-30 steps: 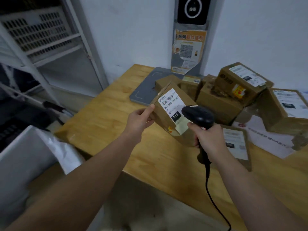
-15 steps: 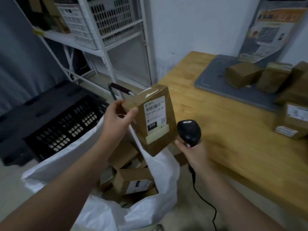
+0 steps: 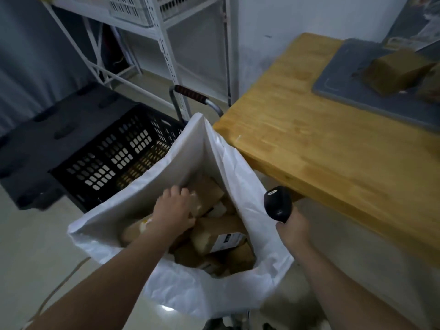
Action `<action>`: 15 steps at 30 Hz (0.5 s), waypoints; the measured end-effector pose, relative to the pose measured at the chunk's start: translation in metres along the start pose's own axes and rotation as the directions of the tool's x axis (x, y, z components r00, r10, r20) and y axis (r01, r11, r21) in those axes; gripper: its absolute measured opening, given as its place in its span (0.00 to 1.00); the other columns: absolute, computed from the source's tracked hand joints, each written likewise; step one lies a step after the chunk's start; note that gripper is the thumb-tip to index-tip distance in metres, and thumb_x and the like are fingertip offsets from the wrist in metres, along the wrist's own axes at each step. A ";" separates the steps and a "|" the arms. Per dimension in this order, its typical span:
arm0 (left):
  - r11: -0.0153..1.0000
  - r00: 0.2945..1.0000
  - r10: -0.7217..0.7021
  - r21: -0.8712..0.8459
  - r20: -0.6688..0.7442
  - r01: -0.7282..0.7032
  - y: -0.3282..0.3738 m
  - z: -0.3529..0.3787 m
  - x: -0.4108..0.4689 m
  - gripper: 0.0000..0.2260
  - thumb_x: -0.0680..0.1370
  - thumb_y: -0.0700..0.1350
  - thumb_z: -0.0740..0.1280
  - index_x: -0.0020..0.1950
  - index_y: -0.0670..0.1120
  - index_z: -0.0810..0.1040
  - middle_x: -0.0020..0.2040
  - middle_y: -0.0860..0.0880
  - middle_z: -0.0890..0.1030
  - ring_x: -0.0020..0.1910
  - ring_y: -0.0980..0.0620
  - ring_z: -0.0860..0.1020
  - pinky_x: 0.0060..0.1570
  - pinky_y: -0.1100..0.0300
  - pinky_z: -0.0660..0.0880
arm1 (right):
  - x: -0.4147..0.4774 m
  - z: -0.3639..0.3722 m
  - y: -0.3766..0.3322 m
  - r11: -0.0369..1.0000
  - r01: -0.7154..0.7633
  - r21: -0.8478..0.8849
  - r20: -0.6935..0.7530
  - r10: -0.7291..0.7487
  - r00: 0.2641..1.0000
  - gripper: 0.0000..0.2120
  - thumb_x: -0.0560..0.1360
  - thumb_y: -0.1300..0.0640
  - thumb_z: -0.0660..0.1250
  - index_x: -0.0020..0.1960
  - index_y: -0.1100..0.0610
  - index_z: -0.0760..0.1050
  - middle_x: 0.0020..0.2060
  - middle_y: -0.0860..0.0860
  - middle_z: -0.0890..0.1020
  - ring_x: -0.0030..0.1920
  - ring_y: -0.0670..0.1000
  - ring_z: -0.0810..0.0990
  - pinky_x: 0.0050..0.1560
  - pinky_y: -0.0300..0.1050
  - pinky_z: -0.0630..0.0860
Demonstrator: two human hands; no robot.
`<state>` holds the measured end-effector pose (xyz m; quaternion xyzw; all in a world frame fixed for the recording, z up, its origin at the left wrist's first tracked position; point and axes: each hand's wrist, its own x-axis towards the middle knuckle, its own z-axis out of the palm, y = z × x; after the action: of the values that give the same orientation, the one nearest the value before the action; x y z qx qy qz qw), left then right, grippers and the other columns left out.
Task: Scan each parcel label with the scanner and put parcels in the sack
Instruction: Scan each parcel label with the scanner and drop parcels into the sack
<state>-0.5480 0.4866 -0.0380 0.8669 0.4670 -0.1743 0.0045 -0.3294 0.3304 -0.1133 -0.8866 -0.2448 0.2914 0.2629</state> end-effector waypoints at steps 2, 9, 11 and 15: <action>0.995 0.992 -0.076 0.067 0.104 0.070 -0.001 0.016 0.002 0.28 0.75 0.57 0.68 0.68 0.44 0.64 0.64 0.43 0.69 0.63 0.43 0.70 0.58 0.52 0.71 | -0.006 0.003 -0.002 1.000 0.012 0.007 -0.027 -0.011 1.000 0.17 0.73 0.66 0.65 0.62 0.58 0.73 0.42 0.54 0.78 0.42 0.54 0.74 0.43 0.44 0.70; 0.996 0.995 -0.070 -0.053 0.076 0.074 0.005 0.020 0.014 0.29 0.75 0.58 0.68 0.66 0.43 0.63 0.62 0.42 0.68 0.59 0.42 0.71 0.49 0.54 0.73 | -0.023 0.009 -0.003 0.980 0.042 0.192 -0.101 -0.023 0.995 0.11 0.72 0.68 0.67 0.54 0.63 0.74 0.39 0.55 0.78 0.43 0.58 0.77 0.39 0.43 0.69; 0.987 0.995 -0.097 -0.130 0.016 0.098 -0.001 0.024 0.013 0.27 0.77 0.61 0.62 0.67 0.44 0.63 0.59 0.43 0.67 0.56 0.42 0.72 0.45 0.54 0.70 | -0.028 0.014 -0.002 0.975 0.034 0.219 -0.112 -0.009 0.994 0.08 0.72 0.67 0.67 0.51 0.62 0.73 0.37 0.54 0.77 0.42 0.59 0.78 0.37 0.43 0.69; 0.986 0.982 -0.150 -0.062 0.117 0.158 -0.012 0.046 0.006 0.27 0.80 0.61 0.57 0.72 0.46 0.61 0.61 0.41 0.67 0.57 0.41 0.72 0.46 0.54 0.70 | -0.031 0.031 -0.011 0.984 0.176 -0.006 -0.175 -0.175 0.969 0.06 0.70 0.68 0.68 0.45 0.62 0.73 0.45 0.57 0.76 0.45 0.56 0.75 0.40 0.45 0.69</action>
<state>-0.5691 0.4901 -0.0815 0.8164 0.5375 -0.2058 0.0478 -0.3741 0.3309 -0.1157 -0.8824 -0.2967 0.1892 0.3122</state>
